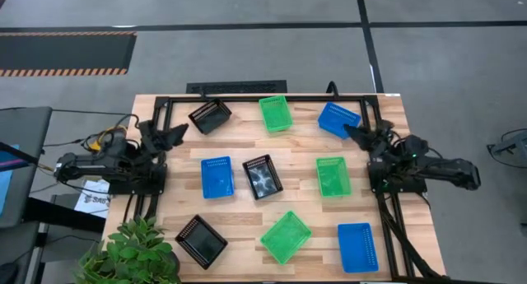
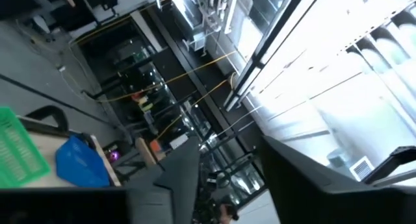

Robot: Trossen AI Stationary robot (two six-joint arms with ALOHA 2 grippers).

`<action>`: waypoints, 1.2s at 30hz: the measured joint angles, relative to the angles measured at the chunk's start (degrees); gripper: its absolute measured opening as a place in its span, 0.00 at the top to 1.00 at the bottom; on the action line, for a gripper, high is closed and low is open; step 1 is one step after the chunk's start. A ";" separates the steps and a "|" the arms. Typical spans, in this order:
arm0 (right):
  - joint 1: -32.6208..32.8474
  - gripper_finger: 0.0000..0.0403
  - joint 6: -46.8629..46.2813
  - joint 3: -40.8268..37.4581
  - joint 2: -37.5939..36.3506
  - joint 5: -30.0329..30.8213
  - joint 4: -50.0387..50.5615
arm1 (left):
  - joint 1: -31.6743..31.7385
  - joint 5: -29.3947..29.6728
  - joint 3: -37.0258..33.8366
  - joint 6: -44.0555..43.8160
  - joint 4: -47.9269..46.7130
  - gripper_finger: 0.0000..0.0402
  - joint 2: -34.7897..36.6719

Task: Stack baskets by color
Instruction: Adjust the top black bin

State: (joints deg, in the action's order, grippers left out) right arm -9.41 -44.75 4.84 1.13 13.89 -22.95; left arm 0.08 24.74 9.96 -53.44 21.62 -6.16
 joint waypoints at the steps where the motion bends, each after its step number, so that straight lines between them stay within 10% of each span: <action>1: -0.52 0.33 1.10 1.06 0.00 0.03 -0.04 | 0.00 0.01 1.29 0.30 0.00 0.58 -1.55; 10: -3.51 0.32 12.22 10.47 3.73 0.46 0.21 | 0.02 -1.29 16.70 5.06 -8.09 0.46 -18.94; 16: -3.61 0.32 13.66 16.49 10.63 0.59 4.79 | 0.02 -2.77 34.11 7.35 -34.61 0.46 -32.42; 25: -3.61 0.32 5.75 31.75 26.54 1.85 36.92 | 0.26 2.43 56.03 7.20 -70.32 0.46 -45.66; 36: -5.12 0.32 11.18 43.92 49.43 1.26 42.85 | 8.40 -0.50 56.64 6.02 -80.05 0.46 -47.65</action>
State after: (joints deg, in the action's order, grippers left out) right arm -14.53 -33.57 48.75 50.55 15.15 19.90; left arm 8.48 24.24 66.59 -47.42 -58.43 -53.80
